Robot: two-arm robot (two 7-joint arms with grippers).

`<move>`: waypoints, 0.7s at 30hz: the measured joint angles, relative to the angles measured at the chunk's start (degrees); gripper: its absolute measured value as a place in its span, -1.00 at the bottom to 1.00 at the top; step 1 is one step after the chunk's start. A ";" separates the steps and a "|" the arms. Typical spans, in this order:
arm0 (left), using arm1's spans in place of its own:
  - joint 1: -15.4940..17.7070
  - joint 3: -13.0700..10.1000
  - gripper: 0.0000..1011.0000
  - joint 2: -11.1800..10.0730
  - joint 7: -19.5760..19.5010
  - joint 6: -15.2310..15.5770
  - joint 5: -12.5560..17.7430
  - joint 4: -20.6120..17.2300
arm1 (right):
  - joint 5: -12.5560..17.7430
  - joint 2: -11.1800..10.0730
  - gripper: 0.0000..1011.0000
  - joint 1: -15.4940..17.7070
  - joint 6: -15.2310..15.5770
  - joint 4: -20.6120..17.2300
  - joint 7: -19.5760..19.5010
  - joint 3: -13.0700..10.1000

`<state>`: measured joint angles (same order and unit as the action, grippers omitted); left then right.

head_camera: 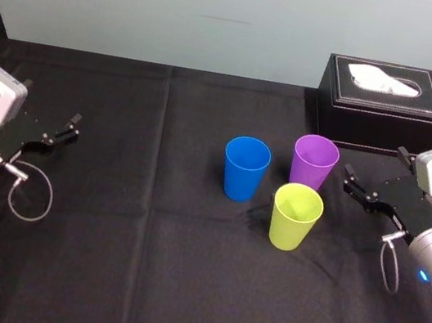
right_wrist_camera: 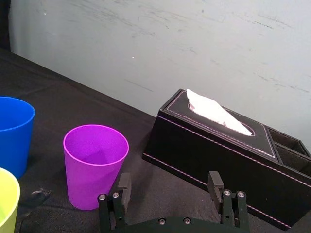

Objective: Stack the three plastic cups sequentially using one hand.

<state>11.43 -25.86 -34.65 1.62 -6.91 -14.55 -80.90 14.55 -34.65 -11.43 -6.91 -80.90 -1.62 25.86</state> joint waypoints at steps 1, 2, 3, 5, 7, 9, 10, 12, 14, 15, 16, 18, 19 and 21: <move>0.00 0.00 1.00 0.00 0.00 0.00 0.00 0.00 | 0.00 0.00 0.98 0.00 0.00 0.00 0.00 0.00; 0.00 0.00 1.00 0.00 0.00 0.00 0.00 0.00 | 0.00 0.00 0.98 0.00 0.00 0.00 0.00 0.00; 0.00 0.00 1.00 0.00 0.00 0.00 0.00 0.00 | 0.00 0.00 0.98 0.00 0.00 0.00 0.00 0.00; 0.00 0.00 1.00 0.00 0.00 0.00 0.00 0.00 | 0.00 0.00 0.98 0.00 0.00 0.00 0.00 0.00; 0.00 0.00 1.00 0.00 0.00 0.00 0.00 0.00 | 0.00 0.00 0.98 0.00 0.00 0.00 0.00 0.00; 0.00 0.00 1.00 0.00 0.00 0.00 0.00 0.00 | 0.00 0.00 0.98 0.00 0.00 0.00 0.00 0.00; 0.00 0.00 1.00 0.00 0.00 0.00 0.00 0.00 | 0.00 0.00 0.98 0.00 0.00 0.00 0.00 0.00; 0.00 0.00 1.00 0.00 0.00 0.00 0.00 0.00 | 0.00 0.00 0.98 0.00 0.00 0.00 0.00 0.00; 0.00 0.00 1.00 0.00 0.00 0.00 0.00 0.00 | 0.00 0.00 0.98 0.00 0.00 0.00 0.00 0.00; 0.00 0.00 1.00 0.00 0.00 0.00 0.00 0.00 | 0.00 0.00 0.98 0.00 0.00 0.00 0.00 0.00; 0.00 0.00 1.00 0.00 0.00 0.00 0.00 0.00 | 0.00 0.00 0.98 0.00 0.00 0.00 0.00 0.00; 0.00 0.00 1.00 0.00 0.00 0.00 0.00 0.00 | 0.00 0.00 0.98 0.00 0.00 0.00 0.00 0.00; 0.00 0.00 1.00 0.00 0.00 0.00 0.00 0.00 | 0.00 0.00 0.98 0.00 0.00 0.00 0.00 0.00; 0.00 0.00 1.00 0.00 0.00 0.00 0.00 0.00 | 0.00 0.00 0.98 0.00 0.00 0.00 0.00 0.00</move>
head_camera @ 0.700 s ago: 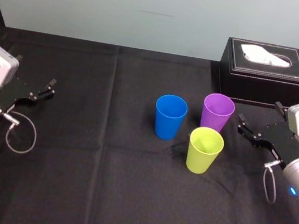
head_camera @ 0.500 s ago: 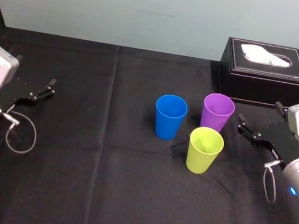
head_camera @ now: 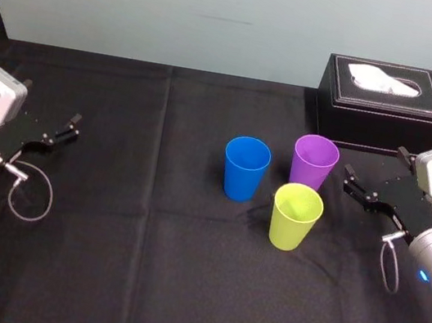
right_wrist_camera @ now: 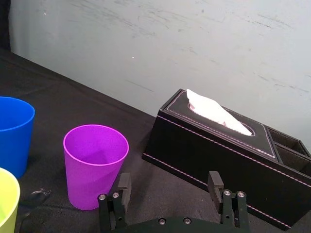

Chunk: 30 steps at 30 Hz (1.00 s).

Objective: Stack the three plastic cups sequentially using one hand.

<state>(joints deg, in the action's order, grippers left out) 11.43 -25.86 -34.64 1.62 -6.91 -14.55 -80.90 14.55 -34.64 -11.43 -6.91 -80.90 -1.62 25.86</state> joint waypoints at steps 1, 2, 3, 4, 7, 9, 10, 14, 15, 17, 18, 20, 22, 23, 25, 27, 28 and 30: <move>0.01 0.00 1.00 0.00 0.00 0.00 0.00 0.00 | 0.00 0.00 0.98 0.00 0.00 0.00 0.00 0.00; 0.00 0.00 1.00 0.00 0.00 0.00 0.00 0.00 | 0.00 0.00 0.98 0.00 0.00 0.00 0.00 0.00; 0.01 0.00 1.00 0.00 0.00 0.00 0.00 0.00 | 0.00 0.00 0.98 0.00 0.00 0.00 0.00 0.00; 0.01 0.00 1.00 0.00 0.00 0.00 0.00 0.00 | 0.00 0.00 0.98 0.00 0.00 0.00 0.00 0.00; 0.00 0.00 1.00 0.00 0.00 0.00 0.00 0.00 | 0.00 0.00 0.98 0.00 0.00 0.00 0.00 0.00; 0.00 0.00 1.00 0.00 0.00 0.00 0.00 0.00 | 0.00 0.00 0.98 0.00 0.00 0.00 0.00 0.00; 0.00 0.00 1.00 0.00 0.00 0.00 0.00 0.00 | 0.00 0.00 0.98 0.00 0.00 0.00 0.00 0.00; 0.00 0.00 1.00 0.00 0.00 0.00 0.00 0.00 | 0.00 0.00 0.98 0.00 0.00 0.00 0.00 0.00; 0.00 0.00 1.00 0.00 0.00 0.00 0.00 0.00 | 0.00 0.00 0.98 0.00 0.00 0.00 0.00 0.00; 0.00 0.00 1.00 0.00 0.00 0.00 0.00 0.00 | 0.00 0.00 0.98 0.00 0.00 0.00 0.00 0.00; 0.00 0.00 1.00 0.00 0.00 0.00 0.00 0.00 | 0.00 0.00 0.98 0.00 0.00 0.00 0.00 0.00; 0.01 0.00 1.00 0.00 0.00 0.00 0.00 0.00 | 0.00 0.00 0.98 0.00 0.00 0.00 0.00 0.00; 0.00 0.00 1.00 0.00 0.00 0.00 0.00 0.00 | 0.00 0.00 0.98 0.00 0.00 0.00 0.00 0.00; 0.00 0.00 1.00 0.00 0.00 0.00 0.00 0.00 | 0.00 0.00 0.98 0.00 0.00 0.00 0.00 0.00; 0.00 0.00 1.00 0.00 0.00 0.00 0.00 0.00 | 0.00 0.00 0.98 0.00 0.00 0.00 0.00 0.00; 0.00 0.00 1.00 0.00 0.00 0.00 0.00 0.00 | 0.00 0.00 0.98 0.00 0.00 0.00 0.00 0.00; 0.00 0.00 1.00 0.00 0.00 0.00 0.00 0.00 | 0.00 0.00 0.98 0.00 0.00 0.00 0.00 0.00; 0.00 0.00 1.00 0.00 0.00 0.00 0.00 0.00 | 0.00 0.00 0.98 0.00 0.00 0.00 0.00 0.00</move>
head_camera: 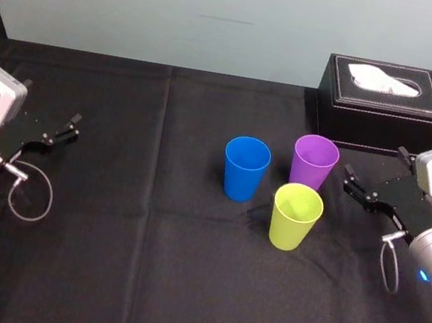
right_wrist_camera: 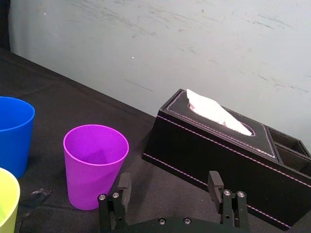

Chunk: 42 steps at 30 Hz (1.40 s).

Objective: Stack the three plastic cups sequentially using one hand.

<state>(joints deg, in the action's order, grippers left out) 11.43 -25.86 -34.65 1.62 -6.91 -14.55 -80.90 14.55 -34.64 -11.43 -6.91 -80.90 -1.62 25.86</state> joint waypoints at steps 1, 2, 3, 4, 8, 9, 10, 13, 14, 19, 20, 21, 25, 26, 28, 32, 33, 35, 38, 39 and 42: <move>0.00 0.00 1.00 0.00 0.00 0.00 0.00 0.00 | 0.00 0.00 0.98 0.00 0.00 0.00 0.00 0.00; 0.00 0.00 1.00 0.00 0.00 0.00 0.00 0.00 | 0.00 0.00 0.98 0.00 0.00 0.00 0.00 0.00; 0.00 0.00 1.00 0.00 0.00 0.00 0.00 0.00 | 0.00 0.00 0.98 0.00 0.00 0.00 0.00 0.00; 0.00 0.00 1.00 0.00 0.00 0.00 0.00 0.00 | 0.00 0.00 0.98 0.00 0.00 0.00 0.00 0.00; 0.00 0.00 1.00 0.00 0.00 0.00 0.00 0.00 | 0.00 0.00 0.98 0.00 0.00 0.00 0.00 0.00; 0.00 0.00 1.00 0.00 0.00 0.00 0.00 0.00 | 0.00 0.00 0.98 0.00 0.00 0.00 0.00 0.00; 0.00 0.00 1.00 0.00 0.00 0.00 0.00 0.00 | 0.00 0.00 0.98 0.00 0.00 0.00 0.00 0.00; 0.00 0.00 1.00 0.00 0.00 0.00 0.00 0.00 | -0.17 0.06 0.98 0.06 -0.01 -0.36 0.14 -0.08; 0.00 0.00 1.00 0.00 0.00 0.00 0.00 0.00 | -0.22 0.11 0.98 0.29 -0.01 -1.12 0.46 -0.27; 0.00 0.00 1.00 0.00 0.00 0.00 0.00 0.00 | -0.10 -0.13 0.98 1.63 0.25 -3.99 1.42 -1.11; 0.00 0.00 1.00 0.00 0.00 0.00 0.00 0.00 | 0.14 -0.24 0.98 2.02 0.40 -4.58 1.60 -1.37; 0.00 0.00 1.00 0.00 0.00 0.00 0.00 0.00 | 0.72 -0.52 0.98 2.82 0.71 -5.78 1.91 -1.87; 0.00 0.00 1.00 0.00 0.00 0.00 0.00 0.00 | 2.20 -1.45 0.98 5.38 1.74 -8.58 2.62 -3.32; 0.00 0.00 1.00 0.00 0.00 0.00 0.00 0.00 | 2.51 -1.70 0.98 5.99 1.96 -9.13 2.71 -3.62; 0.00 0.00 1.00 0.00 0.00 0.00 0.00 0.00 | 3.20 -2.63 0.98 8.06 2.51 -10.86 2.96 -4.61; 0.00 0.00 1.00 0.00 0.00 0.00 0.00 0.00 | 4.52 -4.13 0.98 11.56 3.26 -13.49 3.54 -6.14; 0.00 0.00 1.00 0.00 0.00 0.00 0.00 0.00 | 5.03 -4.80 0.98 13.12 3.46 -14.64 3.96 -6.73; 0.00 0.00 1.00 0.00 0.00 0.00 0.00 0.00 | 5.51 -5.36 0.98 14.50 3.55 -15.66 4.42 -7.26; 0.00 0.00 1.00 0.00 0.00 0.00 0.00 0.00 | 6.29 -6.13 0.98 16.68 3.50 -17.24 5.60 -7.82; 0.00 0.00 1.00 0.00 0.00 0.00 0.00 0.00 | 6.43 -6.26 0.98 17.18 3.43 -17.55 5.94 -7.89; 0.00 0.00 1.00 0.00 0.00 0.00 0.00 0.00 | 6.99 -6.26 0.98 18.39 2.63 -18.13 7.57 -7.94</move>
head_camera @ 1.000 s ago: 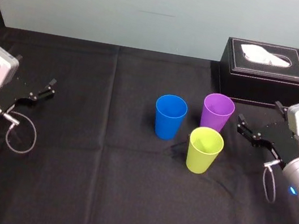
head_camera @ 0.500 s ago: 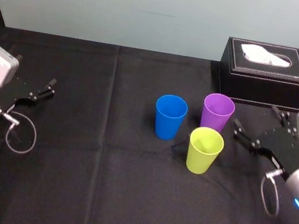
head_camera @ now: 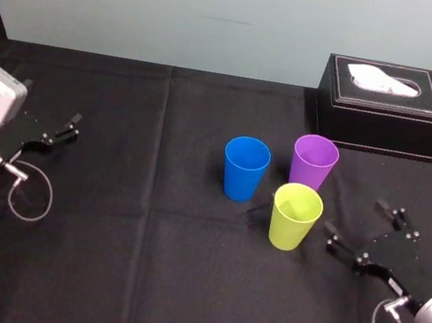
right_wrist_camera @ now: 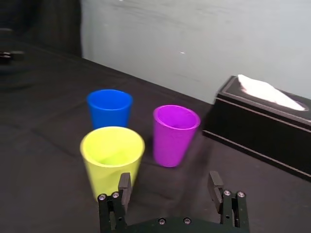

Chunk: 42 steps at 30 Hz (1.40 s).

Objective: Stack the three plastic cups sequentially using one hand.

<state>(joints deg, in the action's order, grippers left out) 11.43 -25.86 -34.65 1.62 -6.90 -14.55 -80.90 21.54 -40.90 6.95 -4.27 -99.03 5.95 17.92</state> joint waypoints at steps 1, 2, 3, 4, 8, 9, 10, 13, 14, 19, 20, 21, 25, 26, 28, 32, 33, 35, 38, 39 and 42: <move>0.00 0.00 1.00 0.00 0.00 0.00 0.00 0.00 | 0.09 0.12 0.98 0.12 -0.22 0.00 0.44 0.06; 0.00 0.00 1.00 0.00 0.00 0.00 0.00 0.00 | 0.19 0.42 0.98 0.20 -0.53 0.04 1.13 0.26; 0.00 0.00 1.00 0.00 0.00 0.00 0.00 0.00 | 0.21 0.63 0.98 0.20 -0.64 0.17 1.51 0.40; 0.00 0.00 1.00 0.00 0.00 0.00 0.00 0.00 | 0.20 1.12 0.98 0.11 -0.76 0.49 2.19 0.73; 0.00 0.00 1.00 0.00 0.00 0.00 0.00 0.00 | 0.12 2.15 0.98 -0.26 -0.96 1.07 3.31 1.36; 0.00 0.00 1.00 0.00 0.00 0.00 0.00 0.00 | 0.11 2.66 0.98 -0.47 -1.01 1.38 3.87 1.62; 0.00 0.00 1.00 0.00 0.00 0.00 0.00 0.00 | 0.09 2.91 0.98 -0.59 -1.02 1.54 4.14 1.72; 0.00 0.00 1.00 0.00 0.00 0.00 0.00 0.00 | -0.10 3.90 0.98 -1.02 -1.04 2.10 4.92 2.08; 0.00 0.00 1.00 0.00 0.00 0.00 0.00 0.00 | -0.27 4.41 0.98 -1.24 -1.04 2.39 5.25 2.24; 0.00 0.00 1.00 0.00 0.00 0.00 0.00 0.00 | -0.84 5.55 0.98 -1.69 -0.86 2.79 6.00 2.57; 0.00 0.00 1.00 0.00 0.00 0.00 0.00 0.00 | -0.91 5.74 0.98 -1.73 -0.78 2.86 6.13 2.60; 0.00 0.00 1.00 0.00 0.00 0.00 0.00 0.00 | -1.10 6.13 0.98 -1.85 -0.63 3.03 6.33 2.63; 0.00 0.00 1.00 0.00 0.00 0.00 0.00 0.00 | -1.36 7.15 0.98 -2.09 -0.37 3.51 6.71 2.61; 0.00 0.00 1.00 0.00 0.00 0.00 0.00 0.00 | -1.44 7.61 0.98 -2.23 -0.26 3.80 6.73 2.54; 0.00 0.00 1.00 0.00 0.00 0.00 0.00 0.00 | -1.43 8.15 0.98 -2.36 -0.15 4.21 6.75 2.40; 0.00 0.00 1.00 0.00 0.00 0.00 0.00 0.00 | -1.24 9.52 0.98 -2.79 -0.03 5.21 6.89 1.95; 0.00 0.00 1.00 0.00 0.00 0.00 0.00 0.00 | -1.24 9.76 0.98 -2.89 -0.04 5.37 7.00 1.90; 0.00 0.00 1.00 0.00 0.00 0.00 0.00 0.00 | -1.30 10.44 0.98 -3.32 -0.04 5.90 7.25 1.83; 0.00 0.00 1.00 0.00 0.00 0.00 0.00 0.00 | -1.60 11.32 0.98 -4.13 0.09 6.60 7.70 1.84; 0.00 0.00 1.00 0.00 0.00 0.00 0.00 0.00 | -1.85 11.77 0.98 -4.62 0.25 6.99 7.95 1.92; 0.00 0.00 1.00 0.00 0.00 0.00 0.00 0.00 | -2.29 12.30 0.98 -5.25 0.52 7.47 8.18 2.05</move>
<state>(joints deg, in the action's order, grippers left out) 11.43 -25.86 -34.65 1.62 -6.91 -14.55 -80.90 19.25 -28.60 1.71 -3.75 -91.56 14.13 19.97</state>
